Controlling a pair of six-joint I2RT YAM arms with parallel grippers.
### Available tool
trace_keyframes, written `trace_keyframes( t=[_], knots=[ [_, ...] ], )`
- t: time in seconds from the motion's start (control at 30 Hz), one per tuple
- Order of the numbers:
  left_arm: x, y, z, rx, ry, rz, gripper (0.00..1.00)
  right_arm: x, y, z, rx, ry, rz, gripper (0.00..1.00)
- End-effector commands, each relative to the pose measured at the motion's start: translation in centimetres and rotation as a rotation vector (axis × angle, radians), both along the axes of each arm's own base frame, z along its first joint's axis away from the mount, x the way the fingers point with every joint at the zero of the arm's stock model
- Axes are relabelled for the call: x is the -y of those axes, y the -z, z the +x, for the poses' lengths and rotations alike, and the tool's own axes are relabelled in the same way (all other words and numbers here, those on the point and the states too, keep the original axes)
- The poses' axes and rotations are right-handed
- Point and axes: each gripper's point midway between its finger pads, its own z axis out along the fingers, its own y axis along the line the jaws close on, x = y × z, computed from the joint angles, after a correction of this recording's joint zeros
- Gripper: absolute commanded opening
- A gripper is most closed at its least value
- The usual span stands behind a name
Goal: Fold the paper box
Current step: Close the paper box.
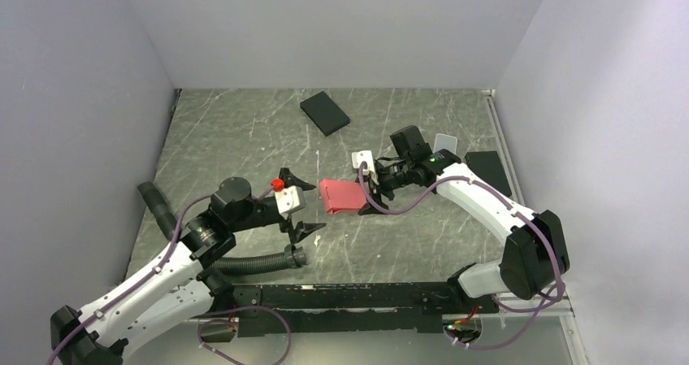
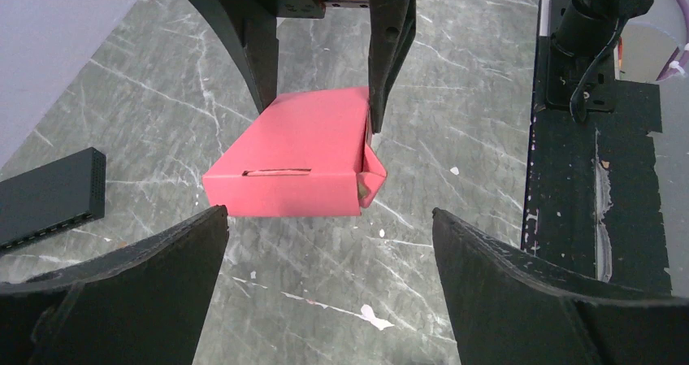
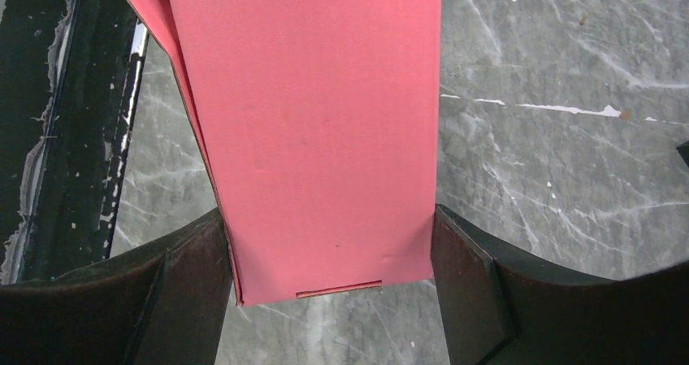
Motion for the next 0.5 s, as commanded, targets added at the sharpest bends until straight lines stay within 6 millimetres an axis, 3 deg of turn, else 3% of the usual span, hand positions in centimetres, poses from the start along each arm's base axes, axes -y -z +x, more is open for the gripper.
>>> trace_keyframes(
  t=[0.0,0.17,0.47],
  knots=[
    [0.6,-1.0,0.9,0.079,-0.043,-0.006,0.99,-1.2,-2.2,0.6,0.024,-0.015,0.059,0.52],
    [1.3,-0.7,0.9,0.075,-0.057,-0.008,1.00,-1.2,-2.0,0.7,0.022,-0.009,0.054,0.52],
    [1.2,0.1,3.1,0.096,-0.180,0.066,0.99,-1.3,-2.0,0.5,0.025,-0.018,0.053,0.52]
  ],
)
